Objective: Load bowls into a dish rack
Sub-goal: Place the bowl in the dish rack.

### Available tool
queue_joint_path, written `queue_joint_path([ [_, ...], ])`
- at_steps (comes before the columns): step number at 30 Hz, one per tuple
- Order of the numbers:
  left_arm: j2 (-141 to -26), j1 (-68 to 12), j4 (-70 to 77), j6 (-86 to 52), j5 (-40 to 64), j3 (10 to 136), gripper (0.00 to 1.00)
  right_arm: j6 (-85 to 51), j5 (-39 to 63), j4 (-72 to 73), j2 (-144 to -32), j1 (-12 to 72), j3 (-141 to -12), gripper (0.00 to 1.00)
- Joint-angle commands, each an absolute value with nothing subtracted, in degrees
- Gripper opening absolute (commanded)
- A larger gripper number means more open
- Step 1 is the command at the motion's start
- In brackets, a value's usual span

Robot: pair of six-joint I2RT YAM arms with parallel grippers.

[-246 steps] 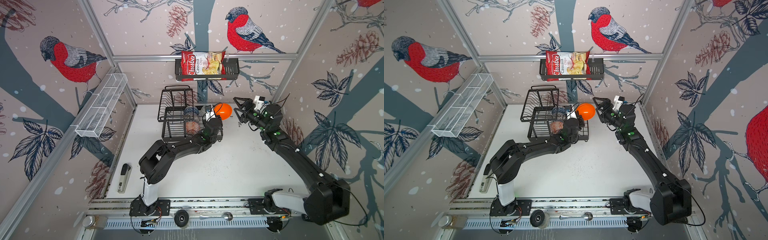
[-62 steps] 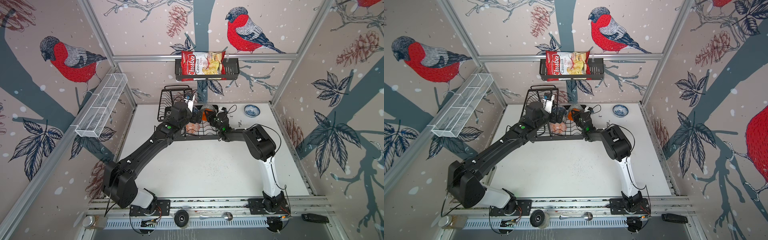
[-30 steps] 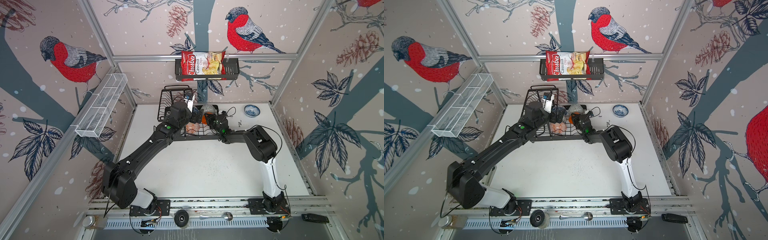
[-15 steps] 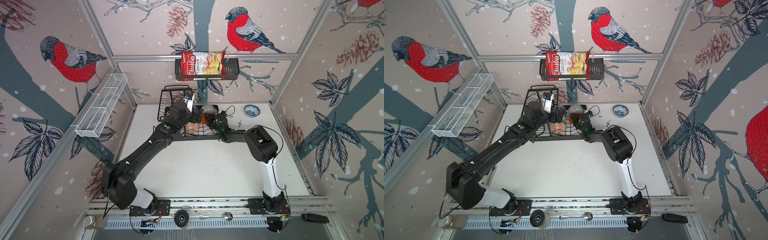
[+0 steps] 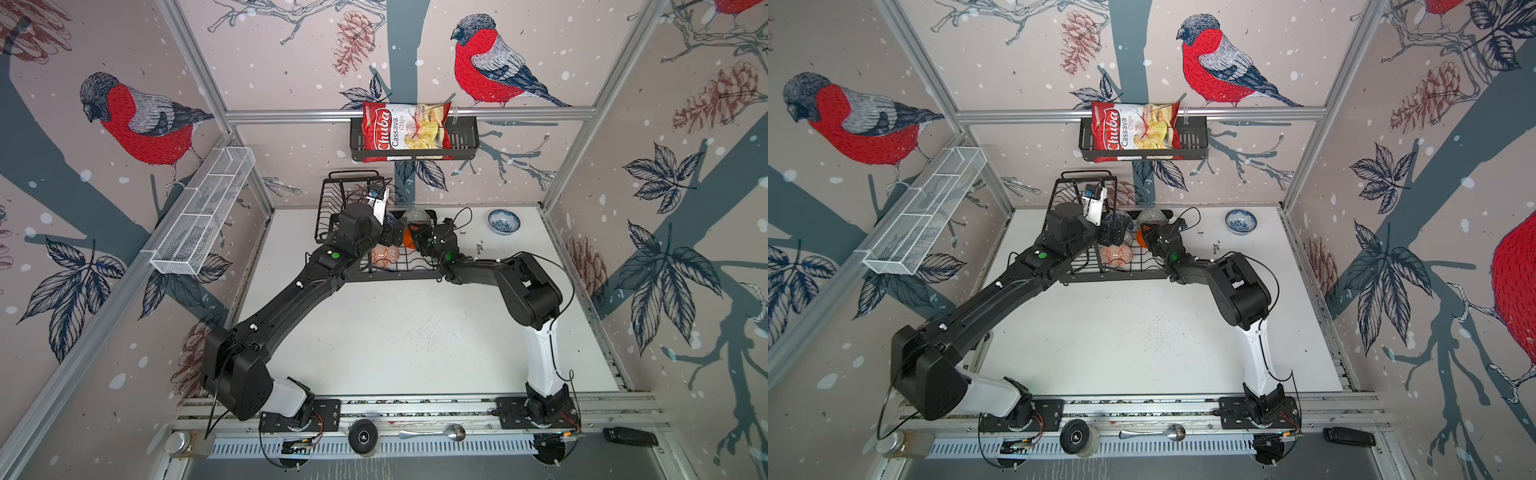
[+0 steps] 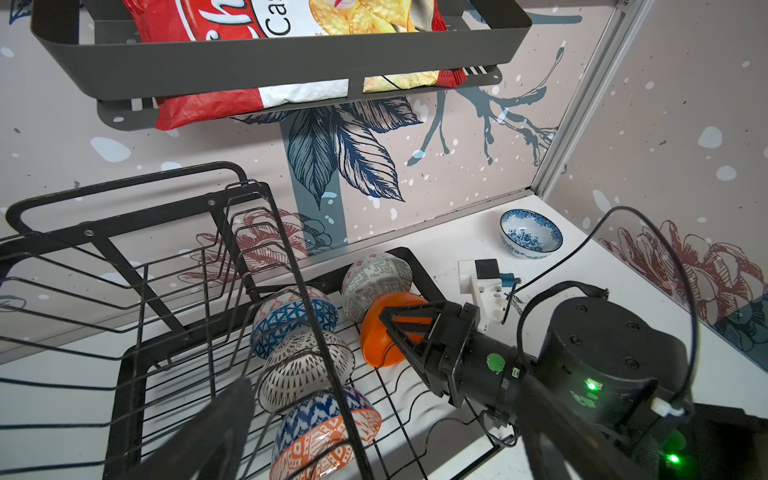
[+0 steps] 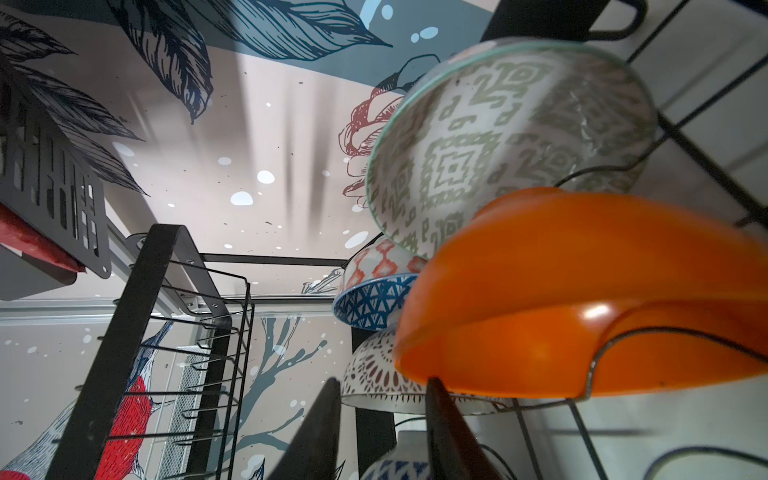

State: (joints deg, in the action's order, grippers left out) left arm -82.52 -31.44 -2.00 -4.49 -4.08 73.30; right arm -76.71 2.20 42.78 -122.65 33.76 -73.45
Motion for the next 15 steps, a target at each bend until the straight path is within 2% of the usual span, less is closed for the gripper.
queue_joint_path([
  [1, -82.0, -31.4, -0.7, -4.8, -3.5, 73.4, 0.98, -75.8, 1.8, 43.4, -121.3, 33.9, -72.9, 0.37],
  [10, -81.8, -31.3, -0.4, -4.8, -3.7, 73.2, 0.98, -74.5, 0.8, 43.2, -117.4, 33.8, -69.8, 0.42],
  [15, -81.4, -31.3, 0.0, -4.7, -3.1, 73.0, 0.98, -69.0, -2.0, 37.1, -112.3, 34.2, -68.7, 0.49],
])
